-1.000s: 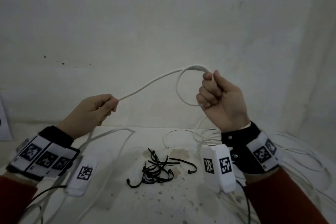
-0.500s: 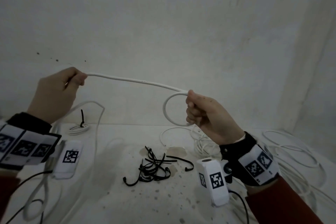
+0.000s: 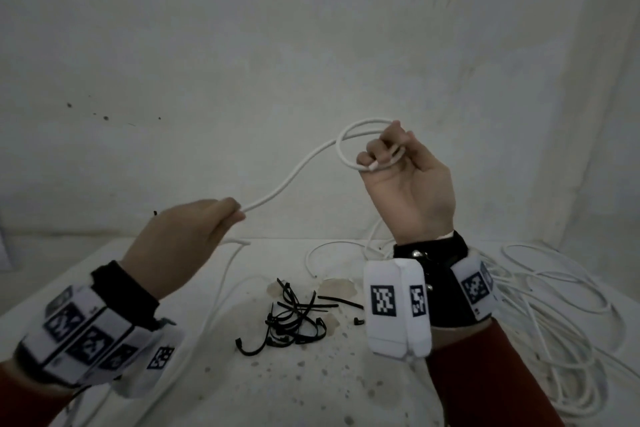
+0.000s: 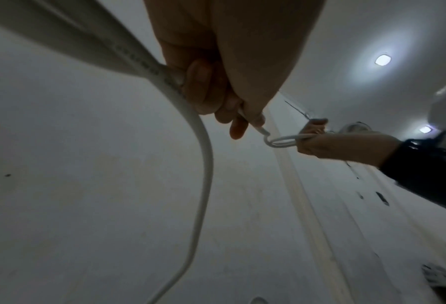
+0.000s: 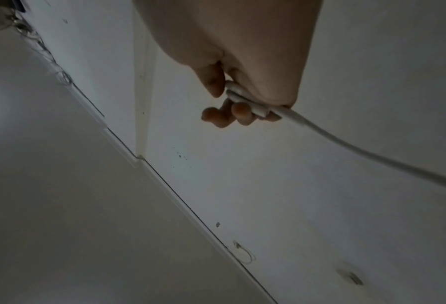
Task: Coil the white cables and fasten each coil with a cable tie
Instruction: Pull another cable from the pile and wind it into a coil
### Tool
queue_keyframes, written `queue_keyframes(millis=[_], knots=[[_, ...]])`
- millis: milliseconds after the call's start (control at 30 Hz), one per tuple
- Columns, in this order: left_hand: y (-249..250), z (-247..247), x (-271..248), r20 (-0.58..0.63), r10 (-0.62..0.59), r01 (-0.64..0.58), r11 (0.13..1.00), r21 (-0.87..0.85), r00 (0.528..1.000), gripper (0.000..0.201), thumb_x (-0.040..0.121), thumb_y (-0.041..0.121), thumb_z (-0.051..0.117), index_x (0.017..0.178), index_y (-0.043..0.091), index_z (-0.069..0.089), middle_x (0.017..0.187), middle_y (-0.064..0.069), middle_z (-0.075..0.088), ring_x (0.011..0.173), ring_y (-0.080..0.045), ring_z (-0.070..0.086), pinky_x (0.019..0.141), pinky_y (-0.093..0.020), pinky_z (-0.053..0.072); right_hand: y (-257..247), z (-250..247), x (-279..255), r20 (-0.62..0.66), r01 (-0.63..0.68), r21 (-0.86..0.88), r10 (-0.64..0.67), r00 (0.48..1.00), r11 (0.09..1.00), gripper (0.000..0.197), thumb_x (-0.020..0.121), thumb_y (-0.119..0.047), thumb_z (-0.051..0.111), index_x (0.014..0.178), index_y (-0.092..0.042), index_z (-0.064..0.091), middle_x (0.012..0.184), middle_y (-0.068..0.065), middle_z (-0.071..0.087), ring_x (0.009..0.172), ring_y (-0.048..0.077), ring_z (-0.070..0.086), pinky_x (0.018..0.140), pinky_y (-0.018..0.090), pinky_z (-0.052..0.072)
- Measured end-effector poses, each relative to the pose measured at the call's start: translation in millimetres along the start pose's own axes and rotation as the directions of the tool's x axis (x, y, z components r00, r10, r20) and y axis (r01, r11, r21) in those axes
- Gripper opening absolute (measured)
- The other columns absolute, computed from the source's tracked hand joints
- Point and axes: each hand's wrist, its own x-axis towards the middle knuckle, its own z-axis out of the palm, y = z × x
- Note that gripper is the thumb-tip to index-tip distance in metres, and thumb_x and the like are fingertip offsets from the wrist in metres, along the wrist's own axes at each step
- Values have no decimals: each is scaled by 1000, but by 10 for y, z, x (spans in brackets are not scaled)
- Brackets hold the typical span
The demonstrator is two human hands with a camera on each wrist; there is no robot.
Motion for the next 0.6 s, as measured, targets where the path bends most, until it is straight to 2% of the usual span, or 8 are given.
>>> queue_keyframes(millis=[67,200,300,367,400,467,533,600], knots=[[87,22,-8,43,16,-17,1000,19,999,43,99,50,16,85,20,43,62,-1,56,43,-27,51,38,-28,37,82,65,59,13,61,-62,-60,998,996,27,102,-14,27,85,-12,48,72,-3,58,57,12,46,65,26,35],[212,-26,-8,106,71,-79,994,75,992,43,99,49,13,88,22,44,63,5,54,39,-22,49,38,-21,26,229,145,150,-1,118,-103,-119,993,988,24,103,-14,35,90,-10,54,80,-3,71,60,9,59,65,21,51],[249,-103,27,120,120,-135,983,122,986,45,100,47,12,90,21,47,64,5,55,38,-22,48,40,-20,21,394,193,181,61,174,-342,-163,985,923,15,102,-9,40,92,-10,51,90,1,74,62,11,67,66,22,54],[263,-152,59,125,166,-179,978,107,978,45,100,46,13,91,20,49,66,4,56,39,-23,49,40,-20,23,539,204,185,171,253,-579,-187,967,775,6,100,-6,43,95,-9,44,93,7,73,62,17,69,64,24,53],[266,-173,78,123,190,-202,975,96,974,45,100,46,13,91,20,49,66,4,56,39,-23,49,39,-20,24,605,191,182,242,290,-693,-166,956,660,6,100,-5,45,96,-8,40,93,9,72,62,19,69,61,24,52],[260,-237,119,107,226,-234,969,75,968,42,100,45,15,91,20,47,67,3,56,41,-23,50,36,-22,28,696,126,174,360,357,-865,-59,931,353,10,99,-8,47,94,-11,39,88,6,72,58,20,68,57,24,49],[211,-325,153,83,242,-249,966,73,967,37,100,44,20,90,20,47,68,2,57,43,-24,51,36,-25,32,710,44,166,393,386,-919,120,912,79,7,98,-11,49,94,-11,43,77,-1,70,52,16,61,55,28,48],[123,-401,172,48,233,-236,968,82,971,35,99,44,25,90,20,49,69,1,58,46,-25,53,37,-26,36,665,4,143,338,359,-933,288,896,-19,11,99,-14,49,95,-4,47,69,3,64,54,12,56,58,25,45]])
